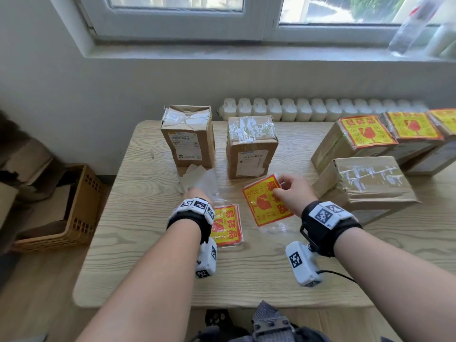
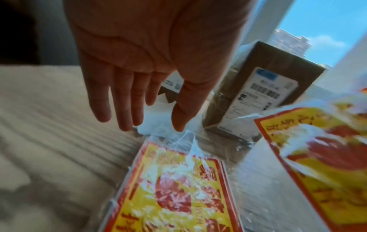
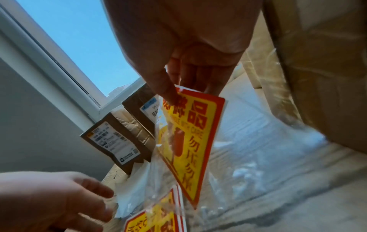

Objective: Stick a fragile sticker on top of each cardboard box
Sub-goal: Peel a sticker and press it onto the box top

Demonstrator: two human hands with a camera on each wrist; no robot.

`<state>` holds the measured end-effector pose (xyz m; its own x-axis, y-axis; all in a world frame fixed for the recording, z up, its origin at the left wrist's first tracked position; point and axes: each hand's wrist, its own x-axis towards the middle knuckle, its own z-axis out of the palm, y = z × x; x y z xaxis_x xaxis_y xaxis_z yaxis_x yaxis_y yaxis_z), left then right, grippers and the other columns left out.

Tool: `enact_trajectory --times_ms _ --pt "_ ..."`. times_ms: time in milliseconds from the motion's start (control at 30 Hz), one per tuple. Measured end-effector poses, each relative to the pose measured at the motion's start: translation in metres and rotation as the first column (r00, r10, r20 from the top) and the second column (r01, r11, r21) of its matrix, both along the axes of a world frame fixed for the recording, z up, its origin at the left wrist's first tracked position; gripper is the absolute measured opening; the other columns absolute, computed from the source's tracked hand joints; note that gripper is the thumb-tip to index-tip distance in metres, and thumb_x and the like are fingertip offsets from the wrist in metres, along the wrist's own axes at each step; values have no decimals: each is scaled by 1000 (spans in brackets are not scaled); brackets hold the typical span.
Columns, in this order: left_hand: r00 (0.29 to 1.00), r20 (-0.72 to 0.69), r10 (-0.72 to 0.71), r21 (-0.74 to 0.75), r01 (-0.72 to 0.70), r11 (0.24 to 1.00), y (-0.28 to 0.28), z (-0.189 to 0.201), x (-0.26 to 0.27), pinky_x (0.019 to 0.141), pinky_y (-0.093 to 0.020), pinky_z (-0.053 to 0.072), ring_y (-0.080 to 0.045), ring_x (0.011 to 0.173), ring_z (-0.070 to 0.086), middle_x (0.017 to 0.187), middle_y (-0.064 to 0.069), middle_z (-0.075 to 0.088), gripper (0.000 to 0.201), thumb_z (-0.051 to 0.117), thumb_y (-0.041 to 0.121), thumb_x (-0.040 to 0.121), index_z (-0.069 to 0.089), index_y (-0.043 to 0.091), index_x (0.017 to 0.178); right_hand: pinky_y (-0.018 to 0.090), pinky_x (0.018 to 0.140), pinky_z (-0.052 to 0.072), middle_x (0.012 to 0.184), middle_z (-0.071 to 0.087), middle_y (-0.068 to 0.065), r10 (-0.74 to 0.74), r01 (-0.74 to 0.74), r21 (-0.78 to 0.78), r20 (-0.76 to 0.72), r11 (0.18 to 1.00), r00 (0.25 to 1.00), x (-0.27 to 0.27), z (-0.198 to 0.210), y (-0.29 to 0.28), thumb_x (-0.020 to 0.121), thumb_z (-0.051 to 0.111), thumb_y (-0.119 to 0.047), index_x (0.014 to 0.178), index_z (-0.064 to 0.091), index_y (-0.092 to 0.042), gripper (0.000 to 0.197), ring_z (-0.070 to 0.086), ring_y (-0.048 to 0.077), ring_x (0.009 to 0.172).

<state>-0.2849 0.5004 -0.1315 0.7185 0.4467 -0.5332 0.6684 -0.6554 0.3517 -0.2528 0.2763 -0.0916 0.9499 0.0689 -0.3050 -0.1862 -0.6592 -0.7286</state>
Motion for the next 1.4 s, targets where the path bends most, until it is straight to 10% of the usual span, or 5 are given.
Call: enact_trajectory --times_ms 133,433,1100,1400 --pt "996 59 -67 -63 71 995 -13 35 10 87 -34 51 -28 104 65 96 -10 68 12 61 16 89 66 6 91 34 69 57 79 70 -3 69 -71 48 38 996 997 0 21 -6 84 69 -20 71 63 -30 18 69 18 78" --pt "948 317 -44 -553 222 803 -61 113 27 77 -27 55 -10 82 61 95 1 69 30 64 30 90 68 12 113 41 77 60 81 73 -1 203 -212 74 119 974 972 5 71 -32 83 72 -21 73 69 -31 14 72 18 78" --pt "956 289 -42 -633 224 741 -89 137 13 51 -16 45 -2 48 49 70 2 64 8 64 15 89 70 10 91 41 80 59 84 73 0 340 -345 48 86 937 936 7 90 -53 84 70 -26 80 66 -26 5 71 18 82" --pt "983 170 73 -710 71 701 -97 140 12 46 -15 35 -5 45 40 53 5 52 22 53 10 93 60 12 73 32 69 59 94 68 -8 406 -402 -89 355 911 842 0 100 -37 85 68 -15 98 69 -28 19 66 11 82"
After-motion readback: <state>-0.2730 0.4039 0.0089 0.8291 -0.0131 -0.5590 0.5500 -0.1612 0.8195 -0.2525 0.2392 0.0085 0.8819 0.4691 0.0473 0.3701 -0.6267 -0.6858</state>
